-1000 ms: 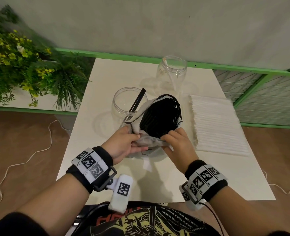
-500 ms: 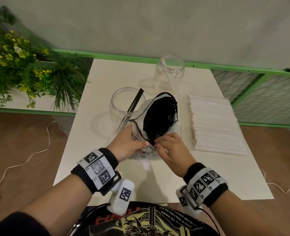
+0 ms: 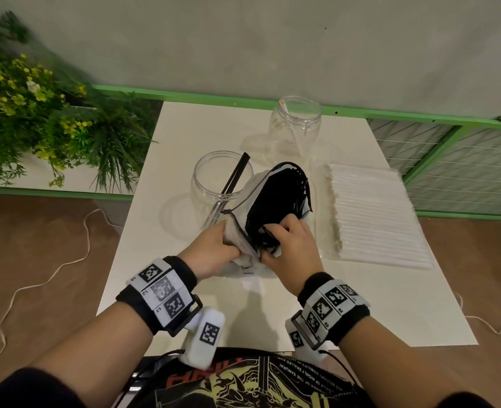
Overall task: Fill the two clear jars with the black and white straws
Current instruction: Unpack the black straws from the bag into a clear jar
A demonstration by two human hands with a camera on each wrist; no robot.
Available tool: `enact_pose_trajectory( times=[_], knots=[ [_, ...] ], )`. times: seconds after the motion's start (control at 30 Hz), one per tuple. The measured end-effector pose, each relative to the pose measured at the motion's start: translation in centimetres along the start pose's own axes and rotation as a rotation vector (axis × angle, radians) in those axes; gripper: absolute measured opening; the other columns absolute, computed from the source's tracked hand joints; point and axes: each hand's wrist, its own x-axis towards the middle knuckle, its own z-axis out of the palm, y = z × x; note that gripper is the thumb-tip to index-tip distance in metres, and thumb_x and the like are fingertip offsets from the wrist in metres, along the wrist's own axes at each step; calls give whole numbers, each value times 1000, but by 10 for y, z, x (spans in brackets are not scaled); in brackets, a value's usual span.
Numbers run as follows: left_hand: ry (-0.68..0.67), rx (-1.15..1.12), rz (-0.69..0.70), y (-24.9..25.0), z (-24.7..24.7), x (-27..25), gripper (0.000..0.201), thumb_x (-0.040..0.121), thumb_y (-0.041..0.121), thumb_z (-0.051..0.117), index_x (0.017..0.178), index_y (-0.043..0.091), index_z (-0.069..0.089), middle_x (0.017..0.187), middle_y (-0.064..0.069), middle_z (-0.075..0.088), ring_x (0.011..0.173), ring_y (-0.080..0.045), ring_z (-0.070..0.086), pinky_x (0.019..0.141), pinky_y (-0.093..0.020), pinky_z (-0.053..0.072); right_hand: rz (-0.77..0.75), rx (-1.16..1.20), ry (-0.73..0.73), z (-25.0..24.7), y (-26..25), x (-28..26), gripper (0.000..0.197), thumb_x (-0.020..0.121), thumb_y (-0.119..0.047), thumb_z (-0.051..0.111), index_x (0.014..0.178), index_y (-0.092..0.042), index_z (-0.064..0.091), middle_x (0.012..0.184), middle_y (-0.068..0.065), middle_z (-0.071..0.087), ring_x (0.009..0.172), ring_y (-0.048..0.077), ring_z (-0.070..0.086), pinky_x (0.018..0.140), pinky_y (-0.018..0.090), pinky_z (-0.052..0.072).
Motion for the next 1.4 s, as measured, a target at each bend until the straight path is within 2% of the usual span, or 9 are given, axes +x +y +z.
enact_pose_trajectory(
  times=[0.17,0.37,0.6,0.77,0.93,1.03,1.17,1.27,1.4],
  knots=[
    [-25,-183,-150,-4,-6,-5,39,65,4,52,102,-3,61,105,-23,68,96,-28,65,99,-47,47,-4,60,19,2,4,4,34,76,-22,77,109,-17,70,88,-3,46,85,19,42,77,33,43],
    [-15,-286,-210,5,-2,-5,47,62,31,61,102,5,57,91,-15,57,85,-22,55,83,-32,43,42,71,-109,3,-12,9,44,76,-47,53,114,-29,67,93,-4,37,89,20,33,78,35,36],
    [72,-299,-239,-6,-12,-1,50,54,29,63,99,8,59,92,-10,52,86,-22,47,81,-37,40,44,125,-160,0,-11,15,14,89,-30,64,98,-21,68,96,-6,41,92,17,34,81,29,31],
    [135,-286,-240,-7,-13,-2,6,85,8,53,87,4,58,87,-13,59,82,-19,58,80,-29,49,-72,122,112,-20,6,11,9,90,-21,62,91,-13,64,91,-4,59,85,17,50,76,28,43],
    [186,-154,-193,-8,-12,-2,23,79,22,58,87,1,61,85,-11,58,83,-20,57,80,-37,52,145,17,436,-34,32,16,40,85,-34,66,117,-11,56,121,10,48,111,22,38,98,26,25],
    [194,18,-156,-12,-14,-3,58,57,45,59,83,-7,59,77,-8,58,77,-21,56,82,-47,50,441,318,274,-32,43,20,69,85,-35,68,141,-17,33,141,4,36,130,18,31,107,31,22],
    [288,229,-36,-10,-9,-6,26,75,21,69,68,8,49,66,-3,49,65,-16,46,58,-26,36,530,679,-2,-23,49,23,39,93,-32,57,130,-19,52,124,-5,60,120,14,54,100,30,42],
    [395,333,126,-5,-7,-10,32,74,15,73,92,19,47,89,2,57,80,-13,57,68,-19,44,464,713,-5,-18,46,14,34,97,-24,54,130,-16,55,122,-3,64,116,10,58,102,30,45],
    [313,620,330,8,-8,-14,90,71,21,72,144,36,22,137,5,28,120,-14,35,99,-23,28,367,699,12,-23,34,-1,38,97,-16,54,134,-13,49,118,-11,62,111,-4,56,101,27,44]
  ],
)
